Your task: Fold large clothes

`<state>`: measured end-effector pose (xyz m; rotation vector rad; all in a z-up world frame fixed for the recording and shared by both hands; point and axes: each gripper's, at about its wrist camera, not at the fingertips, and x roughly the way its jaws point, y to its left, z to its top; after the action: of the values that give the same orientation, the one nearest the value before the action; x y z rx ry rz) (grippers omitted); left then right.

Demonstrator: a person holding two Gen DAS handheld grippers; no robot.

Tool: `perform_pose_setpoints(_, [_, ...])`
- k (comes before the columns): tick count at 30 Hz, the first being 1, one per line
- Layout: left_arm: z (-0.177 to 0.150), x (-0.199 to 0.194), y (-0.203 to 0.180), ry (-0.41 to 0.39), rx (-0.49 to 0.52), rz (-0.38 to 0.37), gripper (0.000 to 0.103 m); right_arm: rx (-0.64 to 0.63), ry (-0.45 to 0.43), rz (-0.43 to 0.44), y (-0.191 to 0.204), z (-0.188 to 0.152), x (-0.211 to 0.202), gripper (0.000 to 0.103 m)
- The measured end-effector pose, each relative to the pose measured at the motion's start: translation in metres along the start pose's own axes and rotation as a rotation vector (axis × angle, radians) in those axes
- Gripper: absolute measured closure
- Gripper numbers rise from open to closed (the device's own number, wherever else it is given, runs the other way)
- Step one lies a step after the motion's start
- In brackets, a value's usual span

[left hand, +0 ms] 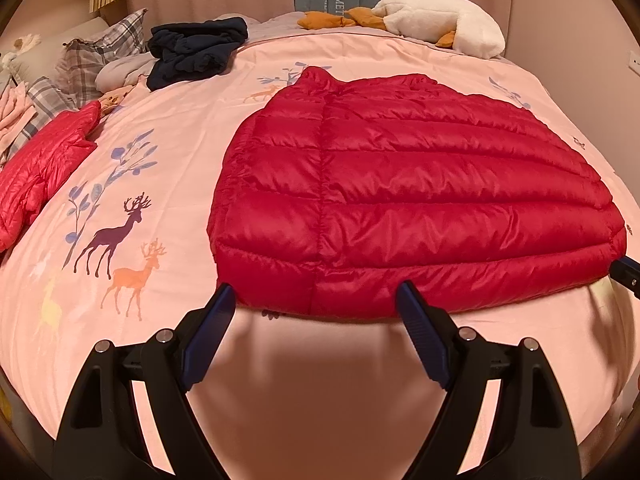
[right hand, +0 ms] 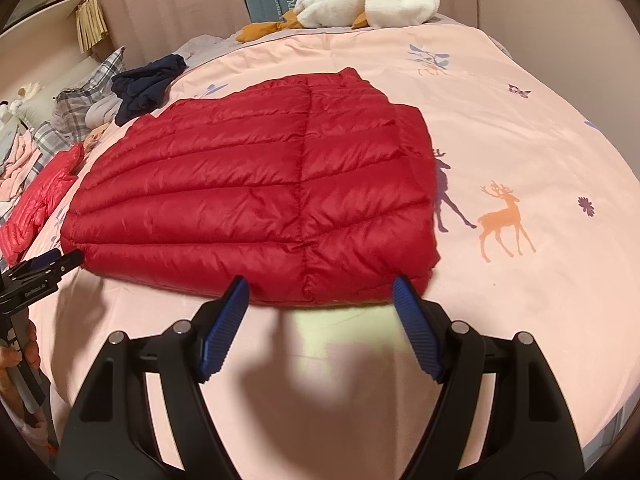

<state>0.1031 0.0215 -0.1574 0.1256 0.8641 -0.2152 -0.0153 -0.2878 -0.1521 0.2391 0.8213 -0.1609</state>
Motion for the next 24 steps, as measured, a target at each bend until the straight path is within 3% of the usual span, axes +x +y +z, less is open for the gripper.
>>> perform_pose_setpoints(20, [0.002,-0.005,0.018,-0.001,-0.037,0.049,0.02,0.036,-0.024,-0.032,-0.013,-0.001,-0.017,0.027])
perform_pose_setpoints(24, [0.003,-0.008,0.022,-0.003,-0.042,0.059,0.019,0.038,-0.042,-0.048,-0.013,0.002,-0.026,0.021])
